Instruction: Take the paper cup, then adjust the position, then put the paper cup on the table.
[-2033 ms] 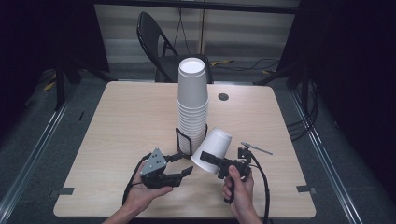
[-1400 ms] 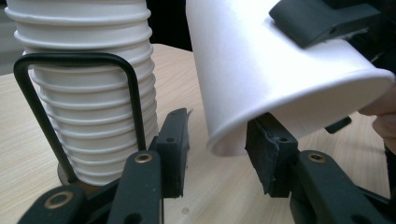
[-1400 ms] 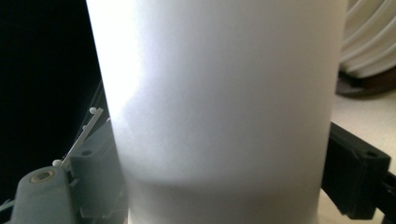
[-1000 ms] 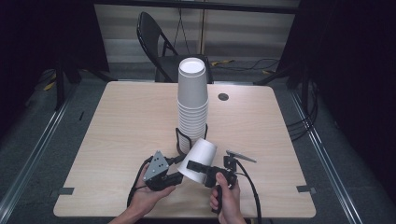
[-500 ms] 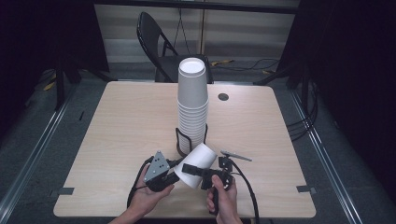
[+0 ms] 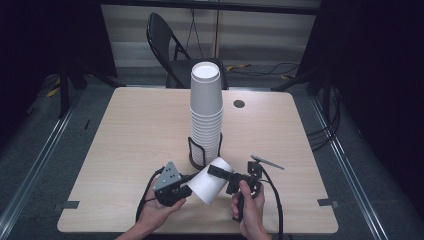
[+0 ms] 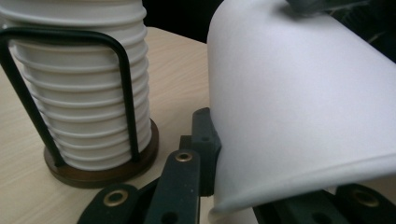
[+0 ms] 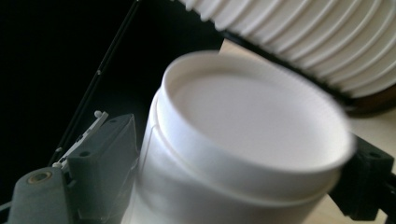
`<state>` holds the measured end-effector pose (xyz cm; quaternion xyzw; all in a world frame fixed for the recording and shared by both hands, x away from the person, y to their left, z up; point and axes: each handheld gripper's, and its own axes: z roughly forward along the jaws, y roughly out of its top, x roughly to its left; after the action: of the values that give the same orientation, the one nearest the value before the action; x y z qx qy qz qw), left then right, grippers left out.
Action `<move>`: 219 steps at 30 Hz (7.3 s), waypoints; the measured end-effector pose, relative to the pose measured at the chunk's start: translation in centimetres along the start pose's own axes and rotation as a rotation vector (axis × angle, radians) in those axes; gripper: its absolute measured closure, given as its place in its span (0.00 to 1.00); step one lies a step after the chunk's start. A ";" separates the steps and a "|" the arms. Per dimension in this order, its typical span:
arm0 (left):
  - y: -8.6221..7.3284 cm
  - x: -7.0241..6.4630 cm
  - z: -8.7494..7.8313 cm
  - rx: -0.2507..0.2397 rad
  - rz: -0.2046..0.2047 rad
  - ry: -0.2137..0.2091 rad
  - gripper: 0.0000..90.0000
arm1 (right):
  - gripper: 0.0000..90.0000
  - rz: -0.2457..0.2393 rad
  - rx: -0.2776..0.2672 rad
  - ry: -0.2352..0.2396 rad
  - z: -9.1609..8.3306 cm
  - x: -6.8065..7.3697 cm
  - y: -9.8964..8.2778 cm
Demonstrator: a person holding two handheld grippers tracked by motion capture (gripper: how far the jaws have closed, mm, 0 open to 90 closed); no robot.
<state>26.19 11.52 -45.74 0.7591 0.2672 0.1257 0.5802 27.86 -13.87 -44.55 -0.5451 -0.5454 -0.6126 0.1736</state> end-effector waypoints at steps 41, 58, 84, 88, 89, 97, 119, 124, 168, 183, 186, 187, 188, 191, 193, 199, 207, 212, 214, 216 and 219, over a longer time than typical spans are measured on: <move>2.0 3.1 -2.6 0.231 -0.118 -0.004 0.95 | 0.15 -0.921 -0.018 -0.242 -1.7 0.1 -2.3; 3.3 3.2 -2.3 0.366 -0.091 -0.018 0.95 | 0.16 -1.246 0.077 -0.345 -1.1 0.9 -3.8; 4.7 3.7 -0.4 0.590 -0.073 -0.055 0.95 | 0.15 -1.544 0.234 -0.346 0.9 2.3 -5.3; 5.1 3.6 0.1 0.615 -0.070 -0.060 0.96 | 0.14 -1.570 0.231 -0.329 1.2 2.5 -5.4; 5.1 3.5 0.2 0.616 -0.069 -0.057 0.96 | 0.14 -1.577 0.235 -0.326 1.2 2.6 -5.5; 4.9 3.2 0.9 0.674 -0.056 -0.068 0.96 | 0.09 -1.599 0.277 -0.283 2.2 3.1 -6.4; 5.4 3.1 1.6 0.660 -0.132 -0.110 0.97 | 0.08 -1.607 0.233 -0.274 4.1 4.3 -7.4; 5.3 2.5 2.1 0.658 -0.145 -0.152 0.97 | 0.08 -1.625 0.228 -0.273 4.7 4.7 -7.7; 4.5 3.2 0.3 0.371 -0.225 -0.158 0.71 | 0.13 -1.385 0.131 -0.274 3.2 4.1 -4.9; 4.6 3.8 -1.6 0.174 -0.214 -0.128 0.42 | 0.13 -1.256 0.094 -0.287 2.2 3.2 -3.8; 4.6 4.1 -2.1 0.121 -0.203 -0.112 0.34 | 0.13 -1.243 0.083 -0.296 1.9 2.9 -3.5; 4.5 4.2 -2.1 0.104 -0.206 -0.100 0.33 | 0.13 -1.234 0.083 -0.302 1.8 2.7 -3.3; 4.3 4.3 -2.2 0.101 -0.208 -0.100 0.33 | 0.13 -1.222 0.077 -0.306 1.7 2.6 -3.1; 3.8 4.6 -2.2 0.093 -0.173 -0.064 0.31 | 0.13 -1.204 0.061 -0.319 1.2 2.2 -2.6; 3.6 4.8 -2.4 0.080 -0.140 -0.027 0.29 | 0.13 -1.183 0.046 -0.327 0.9 2.1 -2.2; 3.3 5.1 -2.7 0.065 -0.087 0.032 0.25 | 0.13 -1.149 0.006 -0.343 0.0 1.8 -1.1; 2.9 4.6 -2.6 0.065 -0.012 0.058 0.24 | 0.13 -1.070 -0.051 -0.337 -1.0 1.9 0.4; 2.3 4.6 -2.6 0.093 0.007 0.067 0.24 | 0.13 -1.026 -0.096 -0.341 -1.7 1.5 1.9; 2.1 4.8 -2.8 0.104 0.006 0.081 0.24 | 0.13 -1.017 -0.107 -0.353 -2.0 1.4 2.3; 1.9 4.8 -3.0 0.112 0.012 0.085 0.23 | 0.13 -1.009 -0.110 -0.370 -2.2 1.3 2.8; 1.5 4.9 -3.4 0.119 0.020 0.094 0.22 | 0.13 -0.983 -0.127 -0.366 -2.4 1.0 3.5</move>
<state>28.88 16.72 -43.93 0.7881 0.2935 0.1507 0.5197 29.16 -16.76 -41.55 -0.3324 -0.7200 -0.5483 -0.2656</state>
